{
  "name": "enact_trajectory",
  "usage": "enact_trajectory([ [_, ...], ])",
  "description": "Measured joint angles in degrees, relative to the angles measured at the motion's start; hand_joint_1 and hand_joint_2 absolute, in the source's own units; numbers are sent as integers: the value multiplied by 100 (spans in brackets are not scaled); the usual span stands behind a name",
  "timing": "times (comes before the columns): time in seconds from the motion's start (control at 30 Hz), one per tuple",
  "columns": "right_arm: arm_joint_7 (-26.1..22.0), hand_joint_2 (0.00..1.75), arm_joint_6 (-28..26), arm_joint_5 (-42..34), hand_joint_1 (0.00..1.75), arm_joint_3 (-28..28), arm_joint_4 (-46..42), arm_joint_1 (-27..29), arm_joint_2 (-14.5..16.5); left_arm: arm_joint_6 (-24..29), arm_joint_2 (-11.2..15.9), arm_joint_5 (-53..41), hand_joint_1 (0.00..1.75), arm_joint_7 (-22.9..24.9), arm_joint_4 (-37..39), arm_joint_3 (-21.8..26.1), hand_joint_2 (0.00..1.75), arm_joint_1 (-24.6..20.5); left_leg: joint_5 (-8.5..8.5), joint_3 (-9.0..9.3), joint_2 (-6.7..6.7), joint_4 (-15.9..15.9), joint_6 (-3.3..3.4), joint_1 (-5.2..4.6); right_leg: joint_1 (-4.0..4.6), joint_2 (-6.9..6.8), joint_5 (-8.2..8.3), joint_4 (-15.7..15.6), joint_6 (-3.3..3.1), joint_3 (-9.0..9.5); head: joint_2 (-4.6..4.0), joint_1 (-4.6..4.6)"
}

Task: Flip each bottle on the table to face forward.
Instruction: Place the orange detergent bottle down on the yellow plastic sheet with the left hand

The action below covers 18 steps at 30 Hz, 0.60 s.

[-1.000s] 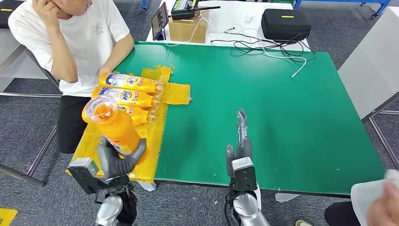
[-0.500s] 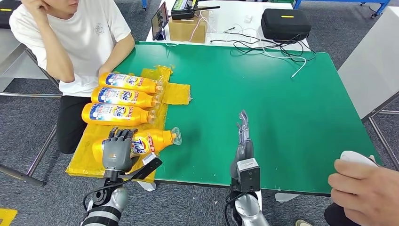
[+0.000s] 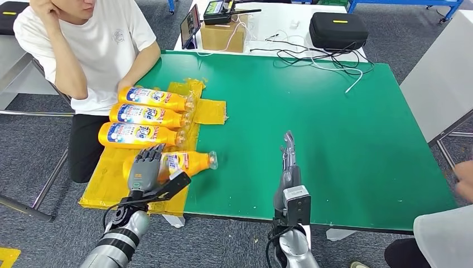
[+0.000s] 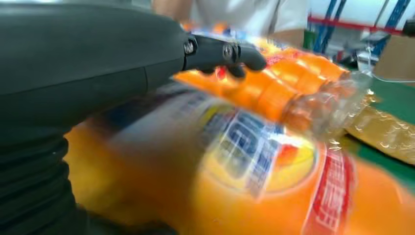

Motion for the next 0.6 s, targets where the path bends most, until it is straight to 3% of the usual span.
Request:
enact_trajectory([
  [0.27, -85, 0, 42, 1, 0, -150, 9, 85, 27, -987, 2, 2748, 0, -673, -1428, -676, 0, 671, 1, -8, 4, 1, 3, -1, 0, 1, 0, 0, 0, -11, -1, 0],
  [0.4, -127, 0, 20, 1, 0, -187, 38, 99, 47, -814, -26, 3273, 0, -972, -2126, -960, 175, 921, 0, -13, 6, 0, 0, 0, 2, 1, 0, 0, 0, -18, 1, 0],
  [0.6, -290, 0, -159, 16, 0, -194, 60, 111, 68, -194, -204, 4171, 0, -1613, -3109, -1202, 175, 1127, -1, -16, 5, 0, 0, 0, 2, 1, 0, 0, 0, -19, -1, 1],
])
